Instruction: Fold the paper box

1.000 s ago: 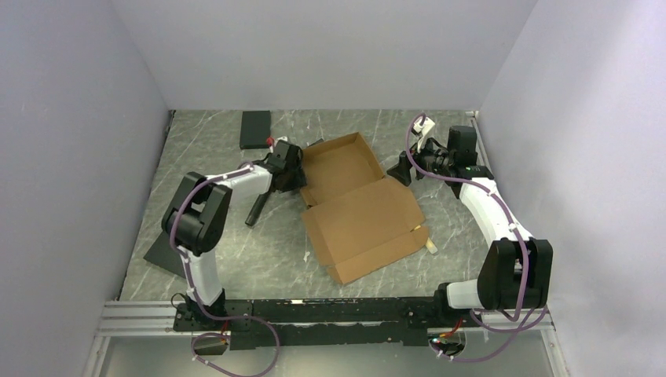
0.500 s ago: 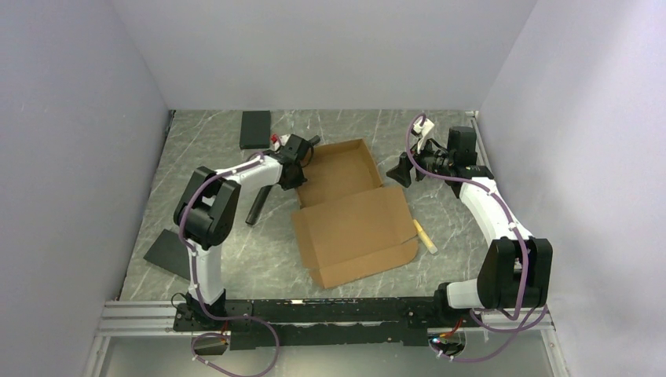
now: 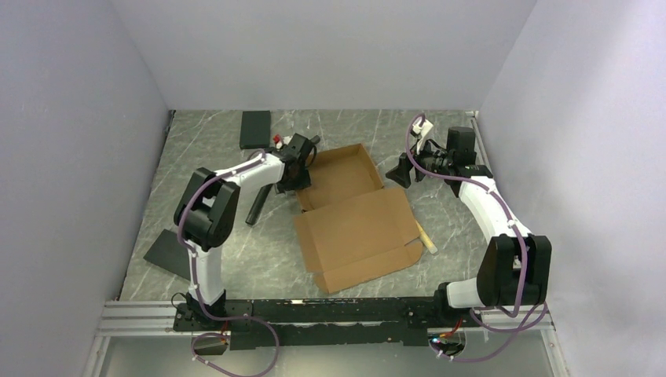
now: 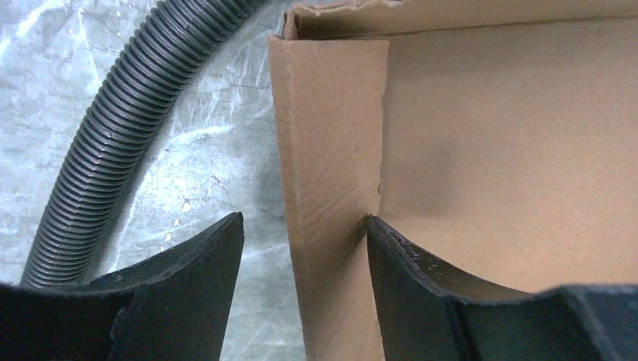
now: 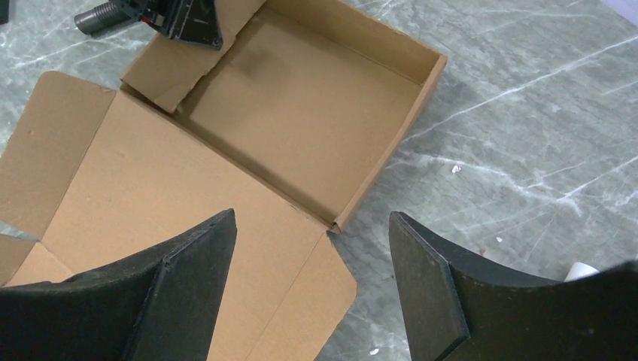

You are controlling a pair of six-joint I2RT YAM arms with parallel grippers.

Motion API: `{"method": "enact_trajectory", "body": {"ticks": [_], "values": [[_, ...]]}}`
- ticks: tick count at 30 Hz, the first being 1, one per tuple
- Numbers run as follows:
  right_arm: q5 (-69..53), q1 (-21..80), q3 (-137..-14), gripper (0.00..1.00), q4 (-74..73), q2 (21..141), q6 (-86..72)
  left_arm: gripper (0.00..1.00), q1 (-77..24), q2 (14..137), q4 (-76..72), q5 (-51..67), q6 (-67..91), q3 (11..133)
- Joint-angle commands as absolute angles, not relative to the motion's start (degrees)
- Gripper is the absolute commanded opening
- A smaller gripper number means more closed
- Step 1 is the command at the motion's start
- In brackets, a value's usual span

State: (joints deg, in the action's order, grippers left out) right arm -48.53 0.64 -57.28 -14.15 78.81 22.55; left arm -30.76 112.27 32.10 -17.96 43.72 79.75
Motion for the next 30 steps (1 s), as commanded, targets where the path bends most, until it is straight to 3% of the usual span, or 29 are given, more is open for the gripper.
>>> {"method": "enact_trajectory", "body": {"ticks": [1, 11, 17, 22, 24, 30], "values": [[-50.5, 0.4, -60.0, 0.77, -14.3, 79.3, 23.9, 0.66, -30.8, 106.8, 32.1, -18.7, 39.3, 81.8], [-50.9, 0.4, -60.2, 0.77, -14.8, 79.4, 24.1, 0.6, -30.2, 109.6, 33.9, -18.3, 35.3, 83.6], [-51.2, 0.4, -60.3, 0.77, -15.1, 79.4, 24.2, 0.29, -28.8, 113.2, 31.8, -14.5, 35.6, 83.1], [-51.5, -1.1, -60.2, 0.77, -15.1, 79.2, 24.2, 0.14, -27.6, 116.7, 31.8, -13.2, 35.3, 83.4], [-51.6, -1.2, -60.2, 0.77, -15.2, 79.2, 24.2, 0.0, -27.4, 117.5, 31.8, -12.6, 35.1, 83.3], [-52.0, -1.4, -60.2, 0.76, -15.4, 79.0, 24.4, 0.0, -27.4, 116.0, 30.1, -11.6, 35.7, 81.2]]}}
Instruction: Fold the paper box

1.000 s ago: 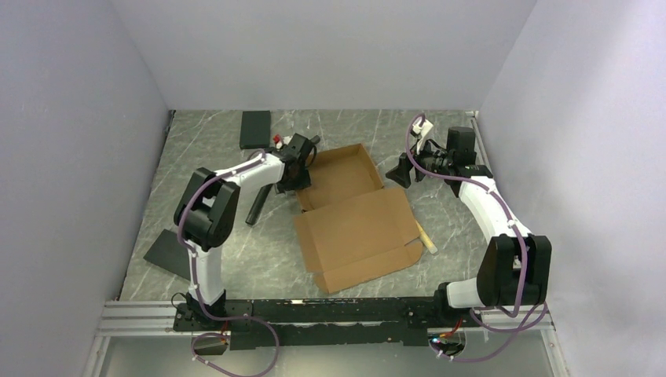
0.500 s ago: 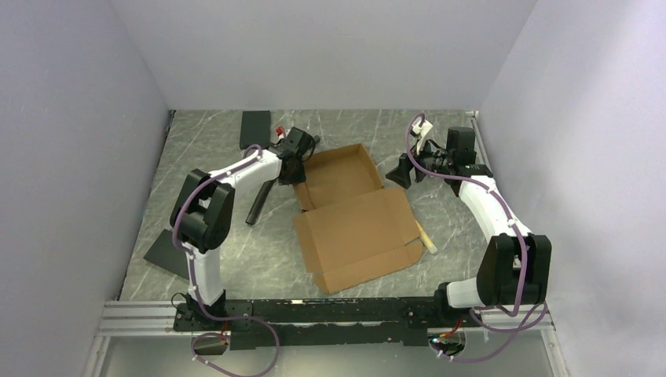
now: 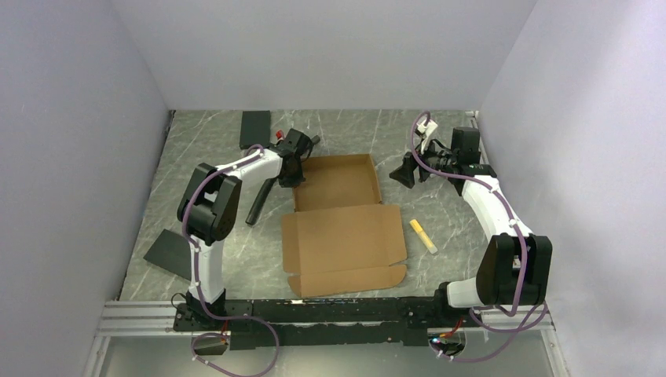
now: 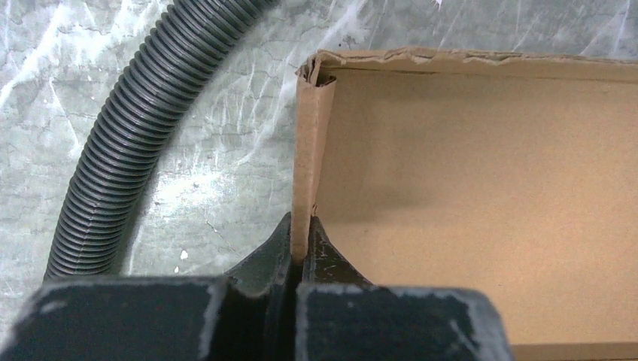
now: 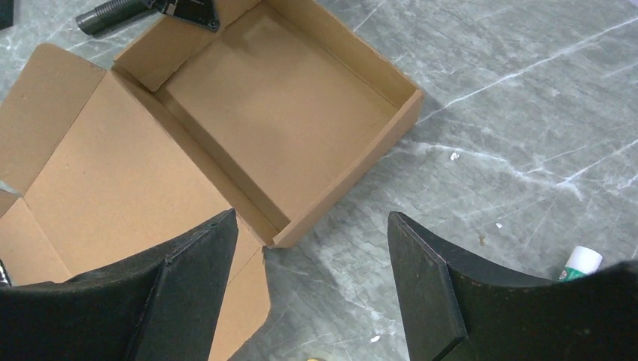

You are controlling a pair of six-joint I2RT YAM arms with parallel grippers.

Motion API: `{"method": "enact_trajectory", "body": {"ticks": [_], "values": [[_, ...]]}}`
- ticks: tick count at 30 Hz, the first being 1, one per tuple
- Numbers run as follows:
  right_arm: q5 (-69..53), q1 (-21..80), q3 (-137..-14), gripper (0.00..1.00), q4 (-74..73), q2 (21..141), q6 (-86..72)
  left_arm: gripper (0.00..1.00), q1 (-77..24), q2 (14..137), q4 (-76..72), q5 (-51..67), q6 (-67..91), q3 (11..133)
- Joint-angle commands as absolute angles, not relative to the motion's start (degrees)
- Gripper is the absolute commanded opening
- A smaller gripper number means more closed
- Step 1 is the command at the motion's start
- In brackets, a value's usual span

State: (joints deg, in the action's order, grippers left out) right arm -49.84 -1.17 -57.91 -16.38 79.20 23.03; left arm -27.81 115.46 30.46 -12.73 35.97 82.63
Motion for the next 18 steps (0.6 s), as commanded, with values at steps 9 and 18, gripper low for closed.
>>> {"method": "enact_trajectory", "body": {"ticks": [9, 18], "values": [[-52.4, -1.5, -60.7, 0.76, -16.6, 79.6, 24.9, 0.39, -27.4, 108.9, 30.4, -12.0, 35.5, 82.4], [-51.8, -1.4, -61.5, 0.76, -19.1, 80.0, 26.7, 0.43, -27.4, 106.2, 32.6, -12.5, 31.8, 84.6]]}}
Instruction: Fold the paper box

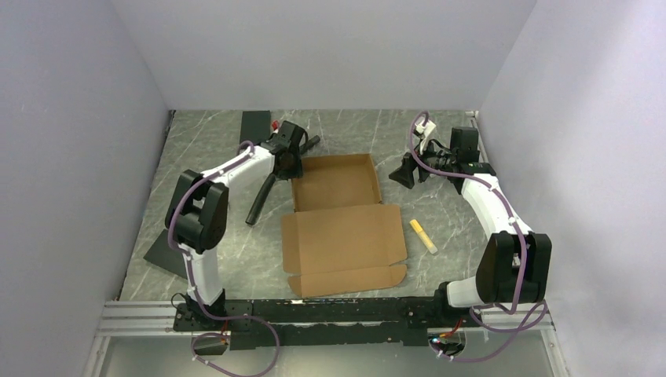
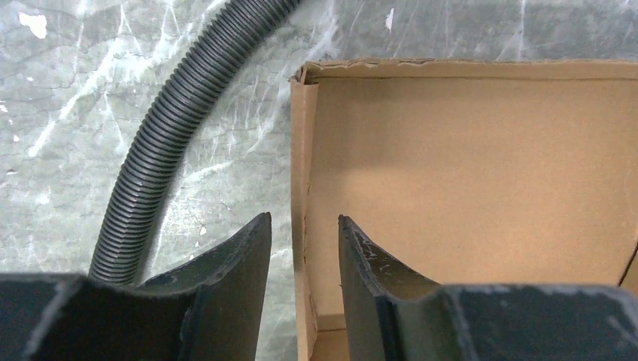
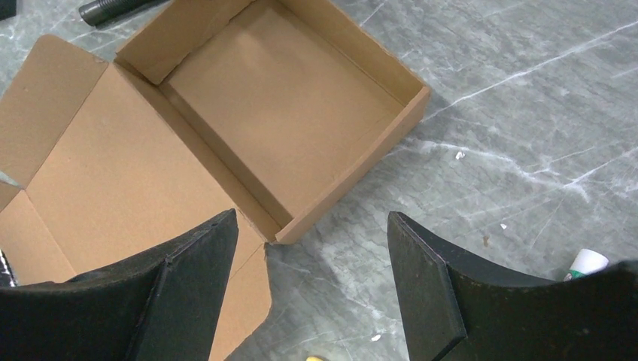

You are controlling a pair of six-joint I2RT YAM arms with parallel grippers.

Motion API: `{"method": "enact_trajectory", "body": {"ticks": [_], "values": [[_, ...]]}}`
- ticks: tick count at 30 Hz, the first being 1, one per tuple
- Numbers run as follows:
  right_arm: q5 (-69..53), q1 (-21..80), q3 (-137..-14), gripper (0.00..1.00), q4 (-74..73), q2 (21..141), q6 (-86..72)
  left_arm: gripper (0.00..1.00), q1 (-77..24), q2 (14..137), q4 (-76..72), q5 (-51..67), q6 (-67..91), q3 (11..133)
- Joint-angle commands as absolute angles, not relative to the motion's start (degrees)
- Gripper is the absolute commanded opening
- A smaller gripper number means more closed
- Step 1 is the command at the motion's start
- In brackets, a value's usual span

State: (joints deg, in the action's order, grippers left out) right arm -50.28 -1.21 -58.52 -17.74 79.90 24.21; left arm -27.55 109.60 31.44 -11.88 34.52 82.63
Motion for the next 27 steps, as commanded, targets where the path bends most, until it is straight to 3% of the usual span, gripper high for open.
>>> {"method": "enact_trajectory", "body": {"ticks": [1, 4, 8, 10, 14, 20, 24, 27], "values": [[-51.1, -1.5, -61.6, 0.76, -19.7, 80.0, 27.4, 0.44, -27.4, 105.6, 32.4, -12.1, 31.0, 84.3], [-49.0, -2.1, -61.8, 0.77, -21.5, 79.2, 29.5, 0.51, -27.4, 101.0, 29.6, -9.8, 27.8, 80.7], [-46.9, -2.8, -60.4, 0.81, -25.9, 77.6, 35.9, 0.73, -26.6, 89.3, 20.3, -3.7, 24.5, 71.6], [-45.1, -2.9, -60.1, 0.82, -30.5, 77.5, 41.9, 0.79, -24.5, 84.3, 17.3, 2.4, 24.9, 67.6], [-39.7, -5.1, -59.2, 0.82, -30.8, 80.0, 40.1, 0.79, -20.8, 78.1, 19.1, 12.5, 24.8, 64.4], [-28.0, -7.7, -65.1, 0.76, -23.9, 90.9, 29.1, 0.79, -20.4, 71.7, 28.1, 16.0, 20.9, 65.5], [-21.3, -7.6, -73.7, 0.69, -24.6, 99.8, 27.3, 0.82, -20.4, 67.4, 34.6, 11.5, 14.5, 66.5], [-18.5, -7.6, -81.7, 0.66, -27.3, 106.4, 27.0, 0.93, -20.4, 63.3, 34.5, 4.2, 11.6, 62.4]]}}
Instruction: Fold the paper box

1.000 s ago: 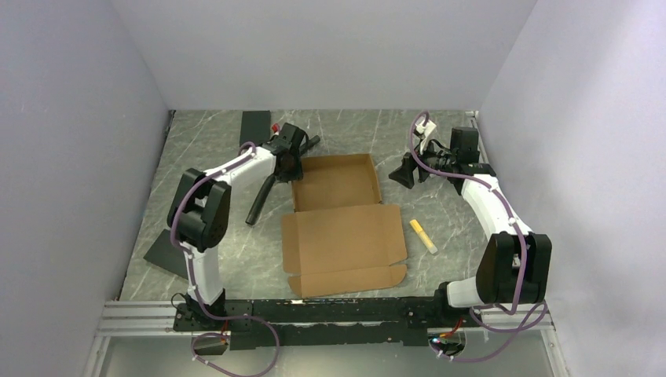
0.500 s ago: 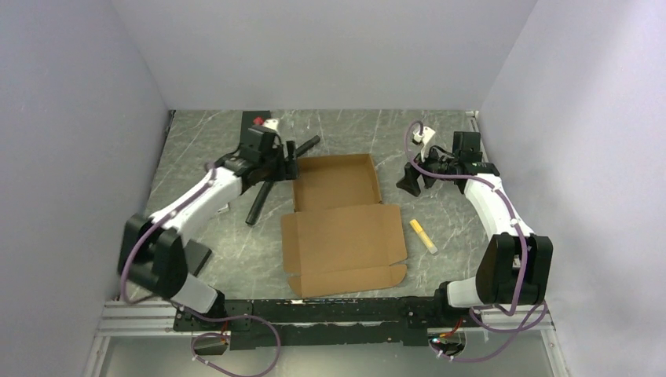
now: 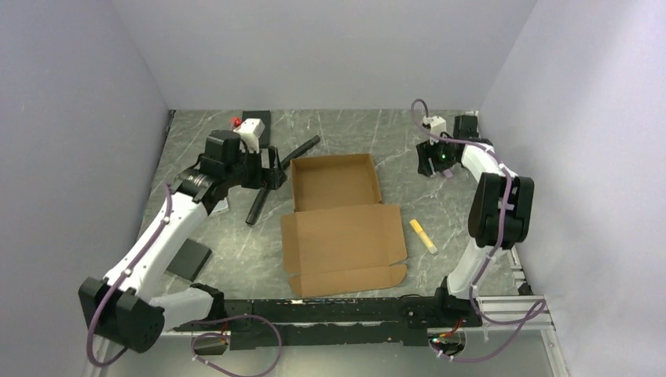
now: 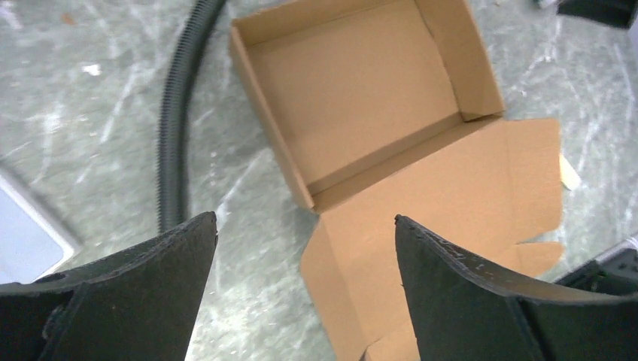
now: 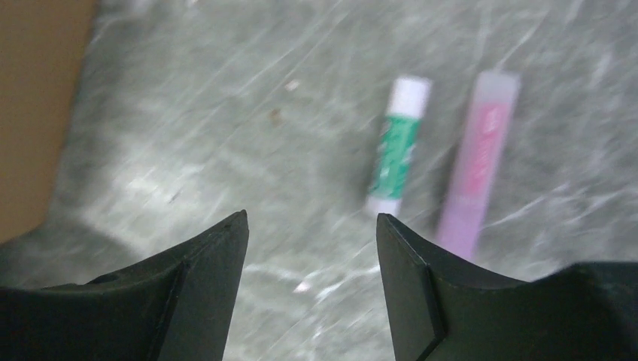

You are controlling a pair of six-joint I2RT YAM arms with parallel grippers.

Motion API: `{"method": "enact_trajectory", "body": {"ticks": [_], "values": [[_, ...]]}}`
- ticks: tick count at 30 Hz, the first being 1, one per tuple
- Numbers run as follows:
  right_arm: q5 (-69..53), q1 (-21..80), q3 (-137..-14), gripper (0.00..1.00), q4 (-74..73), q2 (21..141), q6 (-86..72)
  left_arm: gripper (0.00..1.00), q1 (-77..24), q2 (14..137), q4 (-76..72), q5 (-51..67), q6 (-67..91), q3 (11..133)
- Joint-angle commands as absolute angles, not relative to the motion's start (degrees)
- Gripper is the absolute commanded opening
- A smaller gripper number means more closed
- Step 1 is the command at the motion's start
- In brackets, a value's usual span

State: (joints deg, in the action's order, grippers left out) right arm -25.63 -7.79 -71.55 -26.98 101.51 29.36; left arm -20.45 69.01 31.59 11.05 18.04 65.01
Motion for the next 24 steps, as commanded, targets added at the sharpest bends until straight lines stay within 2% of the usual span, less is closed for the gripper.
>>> {"method": "enact_trajectory", "body": {"ticks": [1, 7, 13, 18, 22, 24], "values": [[-17.9, -7.6, -83.6, 0.65, -27.9, 108.4, 26.7, 0.94, -20.4, 62.1, 33.9, 2.8, 11.4, 61.2], [-15.9, -7.1, -93.2, 0.54, -32.6, 117.5, 25.1, 0.94, -20.4, 58.9, 33.3, 1.9, 10.9, 59.8], [-16.6, -6.8, -93.4, 0.44, -33.2, 120.6, 24.6, 0.93, -20.3, 59.5, 34.0, 3.0, 10.9, 60.3], [-15.6, -6.8, -94.1, 0.31, -33.8, 123.4, 24.3, 0.93, -20.2, 59.4, 33.8, 3.1, 10.7, 60.1], [-15.2, -6.8, -93.9, 0.26, -34.3, 124.4, 24.5, 0.93, -20.2, 59.5, 33.9, 3.3, 10.6, 60.2], [-15.1, -6.8, -93.7, 0.15, -34.6, 124.6, 24.7, 0.93, -20.1, 59.5, 33.9, 3.4, 10.7, 60.2]]}}
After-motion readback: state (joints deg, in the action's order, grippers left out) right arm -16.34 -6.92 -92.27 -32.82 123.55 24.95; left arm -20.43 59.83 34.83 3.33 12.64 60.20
